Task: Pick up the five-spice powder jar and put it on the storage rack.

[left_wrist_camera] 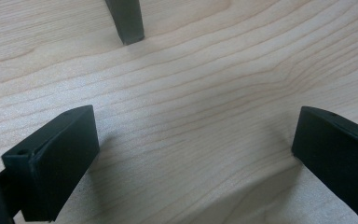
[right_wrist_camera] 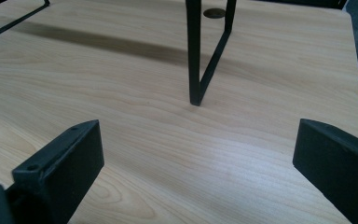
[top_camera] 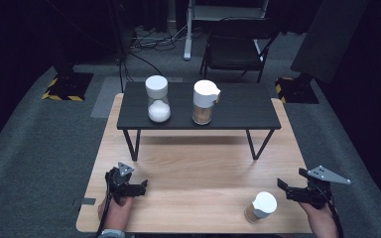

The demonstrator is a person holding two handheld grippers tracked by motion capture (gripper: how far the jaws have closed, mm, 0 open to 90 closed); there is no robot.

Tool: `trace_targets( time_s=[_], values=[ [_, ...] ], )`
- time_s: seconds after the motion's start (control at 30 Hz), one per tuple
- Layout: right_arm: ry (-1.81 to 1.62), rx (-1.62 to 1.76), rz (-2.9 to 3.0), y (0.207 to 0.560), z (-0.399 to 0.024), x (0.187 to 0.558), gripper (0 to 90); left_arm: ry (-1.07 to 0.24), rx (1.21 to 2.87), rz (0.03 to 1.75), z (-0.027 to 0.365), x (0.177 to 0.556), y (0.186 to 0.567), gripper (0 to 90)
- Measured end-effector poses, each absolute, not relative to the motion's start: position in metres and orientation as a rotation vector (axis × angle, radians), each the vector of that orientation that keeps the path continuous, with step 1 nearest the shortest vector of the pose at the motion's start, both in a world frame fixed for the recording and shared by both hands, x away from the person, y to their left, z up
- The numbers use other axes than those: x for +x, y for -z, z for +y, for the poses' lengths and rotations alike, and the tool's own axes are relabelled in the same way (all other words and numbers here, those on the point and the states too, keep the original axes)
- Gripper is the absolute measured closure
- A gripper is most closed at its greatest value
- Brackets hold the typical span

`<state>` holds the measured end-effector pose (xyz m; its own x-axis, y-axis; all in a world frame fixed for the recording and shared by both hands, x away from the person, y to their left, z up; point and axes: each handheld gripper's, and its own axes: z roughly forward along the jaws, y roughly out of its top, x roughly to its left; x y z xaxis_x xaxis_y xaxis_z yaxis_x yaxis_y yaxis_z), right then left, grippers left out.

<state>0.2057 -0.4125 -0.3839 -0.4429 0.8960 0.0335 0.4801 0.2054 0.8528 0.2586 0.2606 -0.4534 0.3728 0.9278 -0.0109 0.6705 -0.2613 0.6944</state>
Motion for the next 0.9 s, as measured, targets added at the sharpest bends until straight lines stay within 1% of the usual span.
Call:
trace_targets(
  time_s=[0.5,0.9],
  values=[
    [-1.259,1.244,2.011,0.368,-0.403,0.180,1.4,-0.544,2.024,1.373,0.261,0.259,0.453,0.2],
    [-1.284,1.215,2.044,0.370,-0.395,0.164,1.2,-0.542,2.023,1.374,0.261,0.259,0.453,0.2]
  ],
)
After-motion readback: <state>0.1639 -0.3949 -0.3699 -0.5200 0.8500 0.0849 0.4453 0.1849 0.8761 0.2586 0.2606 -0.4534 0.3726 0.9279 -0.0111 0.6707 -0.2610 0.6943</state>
